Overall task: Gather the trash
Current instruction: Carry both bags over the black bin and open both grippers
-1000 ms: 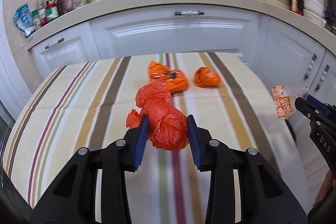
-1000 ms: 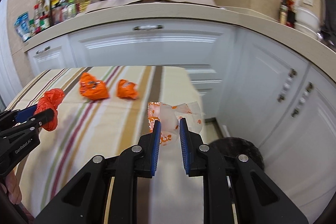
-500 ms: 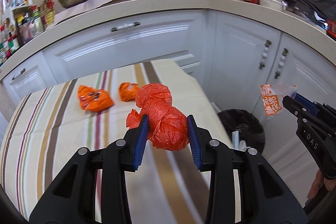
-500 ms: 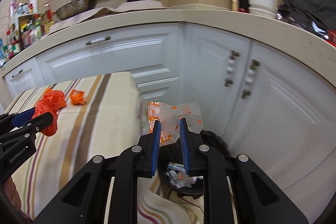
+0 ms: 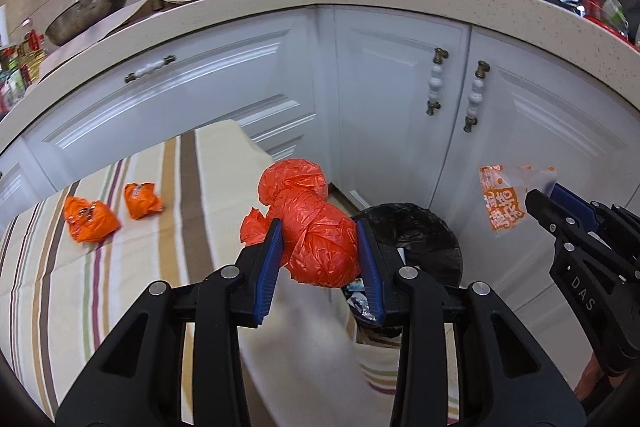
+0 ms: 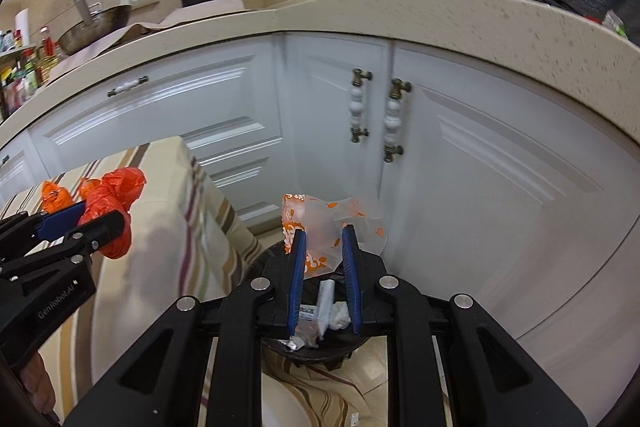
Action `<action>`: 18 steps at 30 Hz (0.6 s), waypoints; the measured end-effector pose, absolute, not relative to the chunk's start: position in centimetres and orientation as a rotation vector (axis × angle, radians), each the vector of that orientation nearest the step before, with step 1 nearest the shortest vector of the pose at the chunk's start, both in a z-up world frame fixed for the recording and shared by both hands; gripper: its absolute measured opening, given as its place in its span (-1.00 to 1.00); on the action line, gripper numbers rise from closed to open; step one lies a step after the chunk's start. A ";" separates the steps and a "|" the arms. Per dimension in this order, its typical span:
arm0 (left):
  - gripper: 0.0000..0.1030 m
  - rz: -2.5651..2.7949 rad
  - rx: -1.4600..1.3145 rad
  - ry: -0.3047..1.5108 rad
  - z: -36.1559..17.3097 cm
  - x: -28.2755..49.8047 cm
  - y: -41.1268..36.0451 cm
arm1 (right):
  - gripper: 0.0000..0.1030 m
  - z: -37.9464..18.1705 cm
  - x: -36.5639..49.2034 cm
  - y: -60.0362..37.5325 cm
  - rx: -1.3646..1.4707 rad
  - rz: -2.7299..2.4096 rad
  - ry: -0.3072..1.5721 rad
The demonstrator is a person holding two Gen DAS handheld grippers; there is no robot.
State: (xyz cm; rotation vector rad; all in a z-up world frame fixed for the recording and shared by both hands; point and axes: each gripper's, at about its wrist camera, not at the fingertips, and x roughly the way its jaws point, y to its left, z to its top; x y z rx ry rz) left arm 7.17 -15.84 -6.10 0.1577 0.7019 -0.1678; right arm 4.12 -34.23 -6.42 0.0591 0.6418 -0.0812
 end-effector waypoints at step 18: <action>-0.31 -0.164 0.194 0.755 -9.5 12.3 -20.1 | -0.62 -9.4 8.2 -37.5 0.097 -0.093 0.674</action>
